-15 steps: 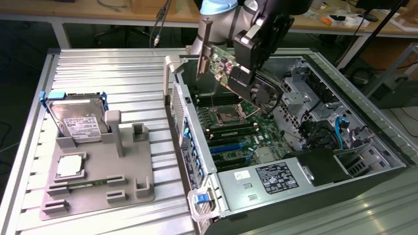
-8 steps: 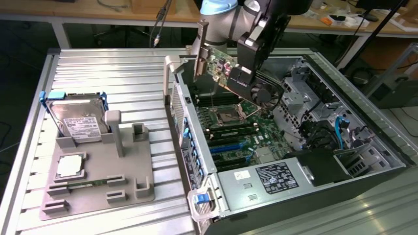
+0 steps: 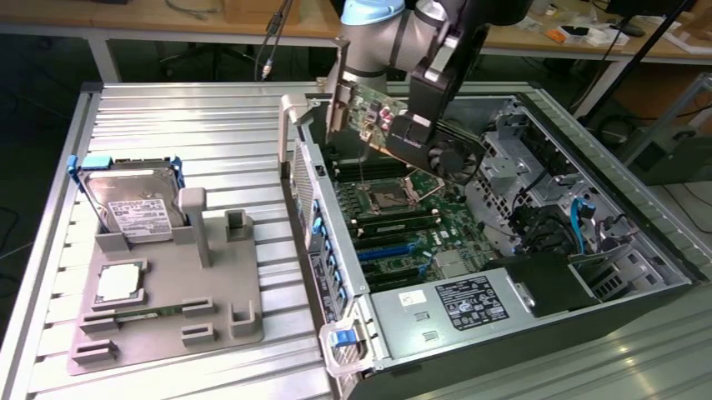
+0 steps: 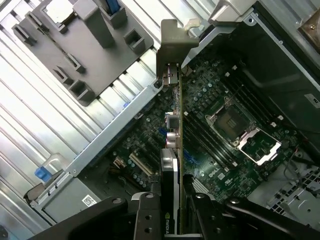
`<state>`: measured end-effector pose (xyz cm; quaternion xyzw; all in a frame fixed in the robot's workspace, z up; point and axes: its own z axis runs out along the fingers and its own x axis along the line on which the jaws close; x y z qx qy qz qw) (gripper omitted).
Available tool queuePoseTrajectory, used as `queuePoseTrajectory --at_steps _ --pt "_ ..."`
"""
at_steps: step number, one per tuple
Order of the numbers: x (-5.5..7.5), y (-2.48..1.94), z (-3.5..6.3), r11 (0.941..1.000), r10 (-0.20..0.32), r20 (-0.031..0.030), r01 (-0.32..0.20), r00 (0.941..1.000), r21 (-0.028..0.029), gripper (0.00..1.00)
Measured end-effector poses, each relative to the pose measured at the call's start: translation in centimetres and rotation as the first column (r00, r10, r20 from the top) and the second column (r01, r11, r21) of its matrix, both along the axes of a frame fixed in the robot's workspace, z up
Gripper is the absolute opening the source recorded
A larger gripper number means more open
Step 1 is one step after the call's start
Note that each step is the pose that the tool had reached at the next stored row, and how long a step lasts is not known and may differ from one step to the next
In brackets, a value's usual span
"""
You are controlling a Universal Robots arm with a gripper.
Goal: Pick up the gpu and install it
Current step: 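Insert the gpu into the slot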
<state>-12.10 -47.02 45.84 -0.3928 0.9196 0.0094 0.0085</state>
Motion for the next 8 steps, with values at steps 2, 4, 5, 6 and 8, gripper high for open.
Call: queuePoseTrajectory --at_steps 2,4,5,6,8 --pt "0.0 0.0 0.0 0.9997 0.025 0.0 -0.025 0.9997 0.0 0.27" --pt "0.0 0.0 0.0 0.9982 0.059 0.0 -0.059 0.9982 -0.0001 0.27" --pt "0.0 0.0 0.0 0.9977 0.068 0.0 -0.068 0.9977 -0.0001 0.27" --pt "0.0 0.0 0.0 0.997 0.078 0.0 -0.078 0.997 0.0 0.27" --pt "0.0 0.0 0.0 0.9953 0.096 0.0 -0.096 0.9953 0.0 0.27"
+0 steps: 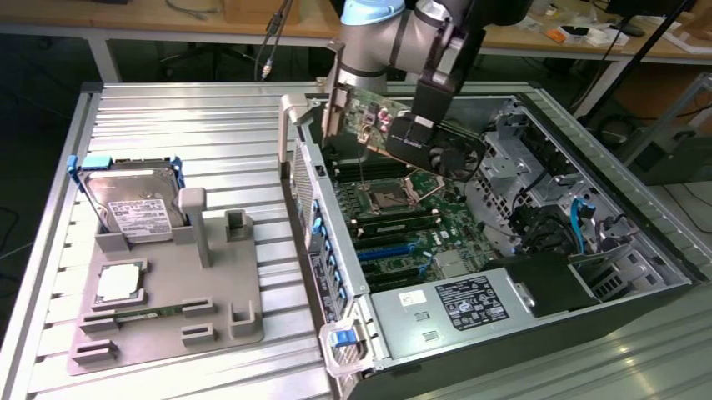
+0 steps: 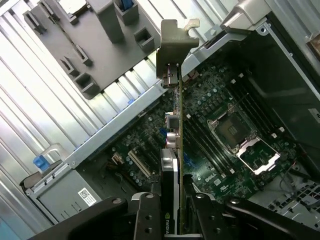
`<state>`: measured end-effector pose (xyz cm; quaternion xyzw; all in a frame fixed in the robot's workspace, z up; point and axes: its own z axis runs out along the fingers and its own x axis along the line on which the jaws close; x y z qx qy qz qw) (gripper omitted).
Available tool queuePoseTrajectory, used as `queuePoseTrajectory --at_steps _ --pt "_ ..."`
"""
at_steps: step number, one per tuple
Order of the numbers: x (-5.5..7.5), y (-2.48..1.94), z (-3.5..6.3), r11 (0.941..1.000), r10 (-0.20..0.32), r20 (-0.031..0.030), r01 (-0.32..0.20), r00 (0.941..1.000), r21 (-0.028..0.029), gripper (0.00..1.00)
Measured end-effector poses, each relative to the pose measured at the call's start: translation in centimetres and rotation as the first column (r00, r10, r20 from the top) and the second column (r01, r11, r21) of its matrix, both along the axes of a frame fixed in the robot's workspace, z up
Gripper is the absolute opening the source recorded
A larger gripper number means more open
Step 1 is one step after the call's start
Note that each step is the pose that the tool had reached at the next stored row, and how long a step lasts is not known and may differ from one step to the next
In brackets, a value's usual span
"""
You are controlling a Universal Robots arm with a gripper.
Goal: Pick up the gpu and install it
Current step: 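Insert the gpu into the slot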
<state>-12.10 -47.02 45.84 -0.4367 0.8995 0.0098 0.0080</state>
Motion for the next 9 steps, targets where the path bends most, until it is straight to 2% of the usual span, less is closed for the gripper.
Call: queuePoseTrajectory --at_steps 4,9 --pt "0.0 0.0 0.0 0.9993 0.038 0.0 -0.038 0.9993 0.0 0.27" --pt "0.34 0.0 0.0 0.9983 0.058 -0.0001 -0.058 0.9983 -0.0001 0.27"
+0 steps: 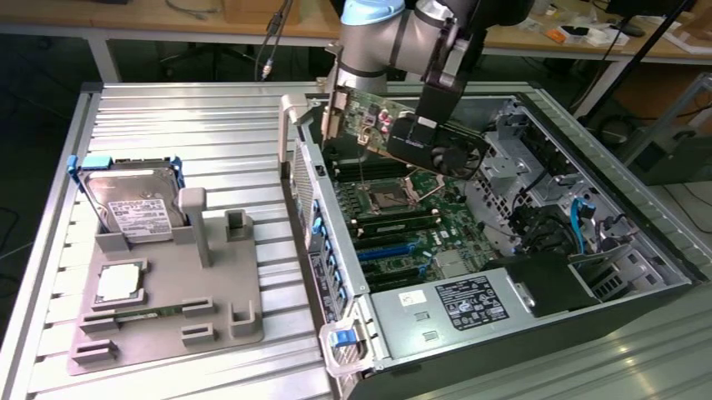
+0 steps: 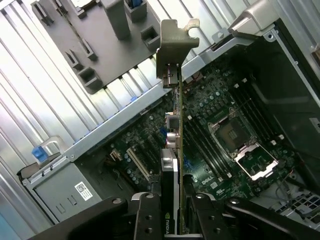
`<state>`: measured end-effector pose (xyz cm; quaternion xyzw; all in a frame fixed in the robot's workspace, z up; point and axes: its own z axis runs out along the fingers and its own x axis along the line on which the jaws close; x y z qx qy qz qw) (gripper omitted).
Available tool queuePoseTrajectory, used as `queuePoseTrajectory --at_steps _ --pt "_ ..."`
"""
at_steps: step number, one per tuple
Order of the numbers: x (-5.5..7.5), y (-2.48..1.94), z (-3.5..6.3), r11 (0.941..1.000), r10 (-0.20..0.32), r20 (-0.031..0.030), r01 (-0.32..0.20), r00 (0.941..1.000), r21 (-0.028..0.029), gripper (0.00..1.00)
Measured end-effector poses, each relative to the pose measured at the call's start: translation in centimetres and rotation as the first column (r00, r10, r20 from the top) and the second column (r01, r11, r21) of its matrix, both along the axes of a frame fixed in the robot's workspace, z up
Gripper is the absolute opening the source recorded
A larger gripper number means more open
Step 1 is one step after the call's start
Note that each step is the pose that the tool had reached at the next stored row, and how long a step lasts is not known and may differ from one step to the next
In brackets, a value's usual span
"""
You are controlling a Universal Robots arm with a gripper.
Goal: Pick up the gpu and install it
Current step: 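Insert the gpu into the slot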
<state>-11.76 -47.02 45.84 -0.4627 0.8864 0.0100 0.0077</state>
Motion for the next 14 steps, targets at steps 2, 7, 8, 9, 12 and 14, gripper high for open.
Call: queuePoseTrajectory --at_steps 2,7,8,9,12,14 --pt "0.2 0.0 -0.01 1.0 0.009 0.0001 -0.009 1.0 0.0001 0.27" --pt "0.9 0.0 0.0 0.9995 0.031 -0.0001 -0.031 0.9995 0.0 0.27" --pt "1.0 0.0 0.0 0.9993 0.037 -0.0001 -0.037 0.9993 0.0 0.27" --pt "1.1 0.0 0.0 0.9991 0.042 -0.0002 -0.042 0.9991 0.0001 0.27" --pt "1.4 0.0 0.0 0.9986 0.054 -0.0002 -0.054 0.9986 0.0001 0.27" --pt "1.5 0.0 0.0 0.9982 0.061 -0.0002 -0.061 0.9982 0.0001 0.27"
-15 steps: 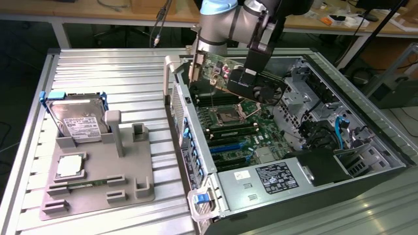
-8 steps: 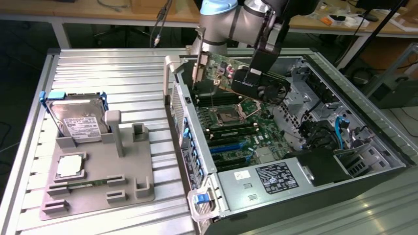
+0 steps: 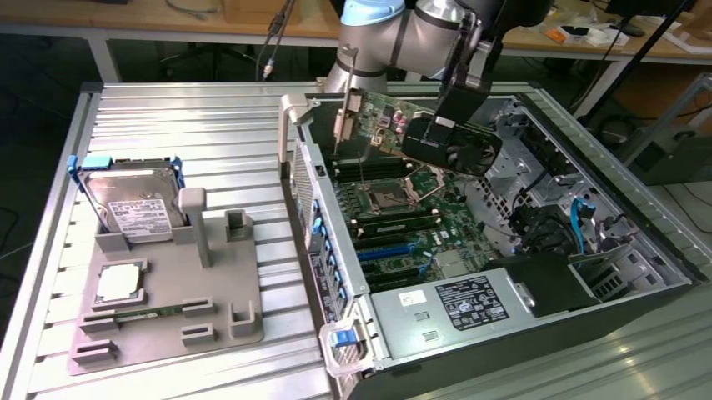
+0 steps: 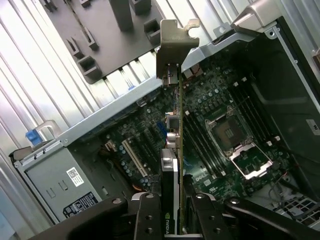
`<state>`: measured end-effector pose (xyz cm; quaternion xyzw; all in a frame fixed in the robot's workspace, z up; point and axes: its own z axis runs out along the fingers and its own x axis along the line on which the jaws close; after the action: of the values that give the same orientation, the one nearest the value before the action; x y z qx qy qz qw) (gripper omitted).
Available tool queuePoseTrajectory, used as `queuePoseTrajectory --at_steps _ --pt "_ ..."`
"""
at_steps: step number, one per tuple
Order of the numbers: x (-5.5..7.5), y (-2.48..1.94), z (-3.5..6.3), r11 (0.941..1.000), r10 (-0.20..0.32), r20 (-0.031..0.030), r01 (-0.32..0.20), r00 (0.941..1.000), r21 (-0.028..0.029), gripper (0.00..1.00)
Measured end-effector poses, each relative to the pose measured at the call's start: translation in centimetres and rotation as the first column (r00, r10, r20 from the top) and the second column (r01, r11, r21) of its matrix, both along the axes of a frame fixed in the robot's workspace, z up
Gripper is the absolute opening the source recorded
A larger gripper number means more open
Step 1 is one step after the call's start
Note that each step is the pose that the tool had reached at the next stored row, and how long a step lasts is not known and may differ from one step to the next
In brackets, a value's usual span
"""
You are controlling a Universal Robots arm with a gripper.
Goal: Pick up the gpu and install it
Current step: 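Insert the gpu into the slot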
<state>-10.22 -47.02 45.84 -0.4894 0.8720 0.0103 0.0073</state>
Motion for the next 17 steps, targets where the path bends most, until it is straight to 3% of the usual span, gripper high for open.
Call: queuePoseTrajectory --at_steps 17 --pt "1.2 0.0 0.0 0.998 0.063 0.0 -0.063 0.998 0.0 0.27"
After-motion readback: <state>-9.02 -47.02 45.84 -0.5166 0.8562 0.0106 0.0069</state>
